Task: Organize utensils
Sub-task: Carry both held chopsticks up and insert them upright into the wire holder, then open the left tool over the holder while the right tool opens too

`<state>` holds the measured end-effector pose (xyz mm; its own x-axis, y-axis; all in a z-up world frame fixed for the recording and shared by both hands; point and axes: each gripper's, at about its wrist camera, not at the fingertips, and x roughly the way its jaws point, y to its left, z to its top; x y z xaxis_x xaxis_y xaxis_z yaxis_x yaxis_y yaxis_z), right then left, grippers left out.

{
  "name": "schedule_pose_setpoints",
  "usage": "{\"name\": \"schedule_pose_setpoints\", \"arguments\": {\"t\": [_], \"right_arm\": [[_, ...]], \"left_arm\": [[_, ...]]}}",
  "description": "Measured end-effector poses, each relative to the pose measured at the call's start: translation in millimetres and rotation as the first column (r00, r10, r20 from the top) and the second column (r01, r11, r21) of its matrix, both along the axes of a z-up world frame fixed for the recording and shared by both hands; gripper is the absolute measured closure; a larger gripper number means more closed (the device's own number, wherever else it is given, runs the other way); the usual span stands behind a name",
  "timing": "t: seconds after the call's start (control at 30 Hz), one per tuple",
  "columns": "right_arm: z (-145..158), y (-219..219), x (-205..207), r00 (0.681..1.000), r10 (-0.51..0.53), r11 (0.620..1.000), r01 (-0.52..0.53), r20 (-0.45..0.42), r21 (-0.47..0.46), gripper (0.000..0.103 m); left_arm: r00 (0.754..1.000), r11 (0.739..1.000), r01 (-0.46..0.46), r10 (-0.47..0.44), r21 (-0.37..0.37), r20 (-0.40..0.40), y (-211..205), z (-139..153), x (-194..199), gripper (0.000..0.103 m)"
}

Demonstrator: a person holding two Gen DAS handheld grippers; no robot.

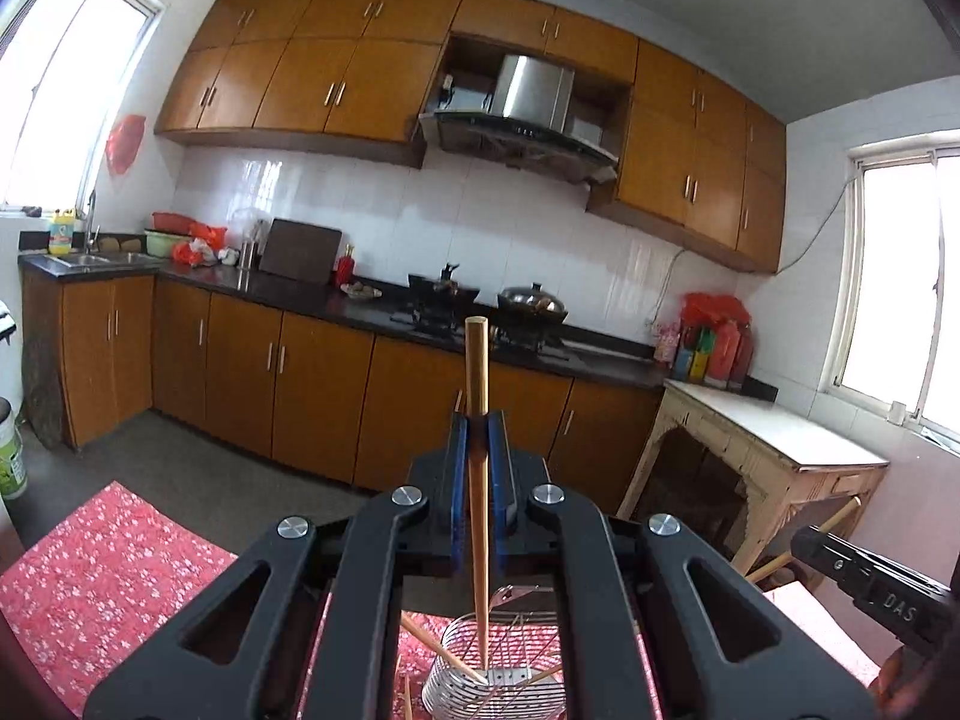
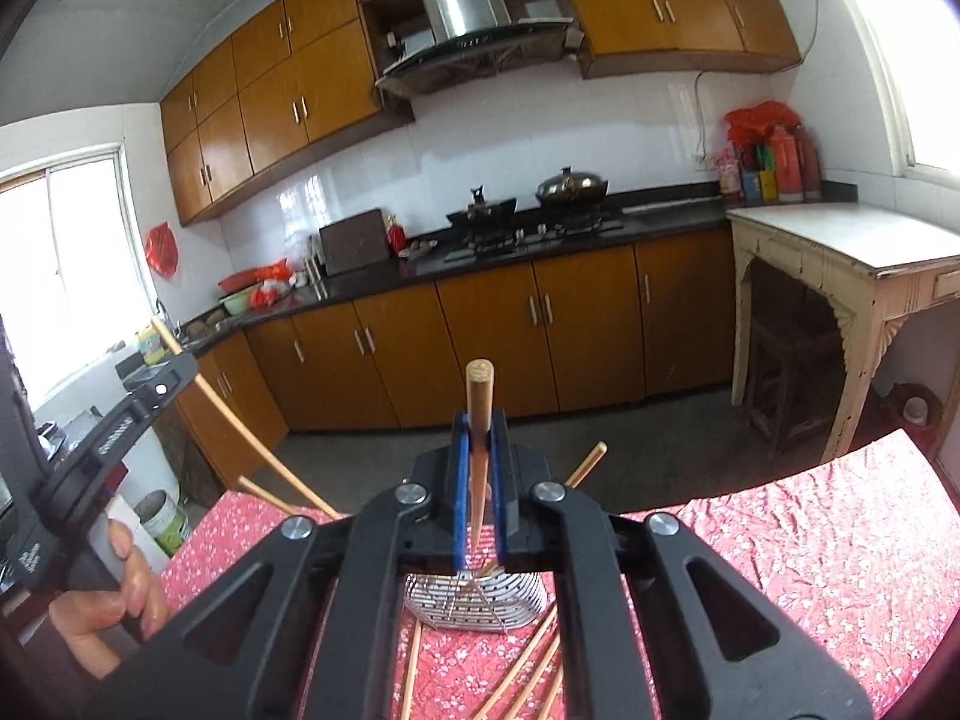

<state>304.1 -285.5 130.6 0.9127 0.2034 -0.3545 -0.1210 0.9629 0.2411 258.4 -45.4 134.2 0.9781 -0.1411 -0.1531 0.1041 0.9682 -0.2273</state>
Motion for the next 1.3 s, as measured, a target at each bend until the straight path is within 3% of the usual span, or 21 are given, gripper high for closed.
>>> {"name": "schedule_pose_setpoints", "arguments": {"t": [0.87, 1.07, 1.13, 1.2, 1.3], "right_arm": [[-65.2, 7.6, 55.0, 0.982, 0.019, 0.999, -0.01, -0.19, 0.05, 0.095], [-66.5, 2.1, 51.3, 0.983, -0.013, 0.999, 0.022, -0.182, 0.044, 0.091], [-64.7, -0.4, 47.9, 0.984, -0.018, 0.999, 0.027, -0.177, 0.044, 0.089], [-60.9, -1.3, 42.7, 0.986, -0.03, 0.999, 0.037, -0.161, 0.038, 0.08], [-55.5, -3.9, 34.1, 0.99, -0.047, 0.998, 0.05, -0.13, 0.024, 0.076]], "left_arm": [[0.979, 0.999, 0.044, -0.038, 0.026, -0.202, 0.4, -39.3, 38.7, 0.096], [0.978, 0.998, 0.053, -0.044, 0.038, -0.203, 2.1, -38.0, 35.1, 0.095], [0.979, 0.998, 0.05, -0.043, 0.033, -0.2, 4.0, -35.9, 32.5, 0.085], [0.981, 0.999, 0.037, -0.03, 0.032, -0.191, 4.3, -35.2, 28.8, 0.06], [0.984, 0.999, 0.025, -0.019, 0.034, -0.177, 7.5, -31.2, 23.2, 0.06]]}}
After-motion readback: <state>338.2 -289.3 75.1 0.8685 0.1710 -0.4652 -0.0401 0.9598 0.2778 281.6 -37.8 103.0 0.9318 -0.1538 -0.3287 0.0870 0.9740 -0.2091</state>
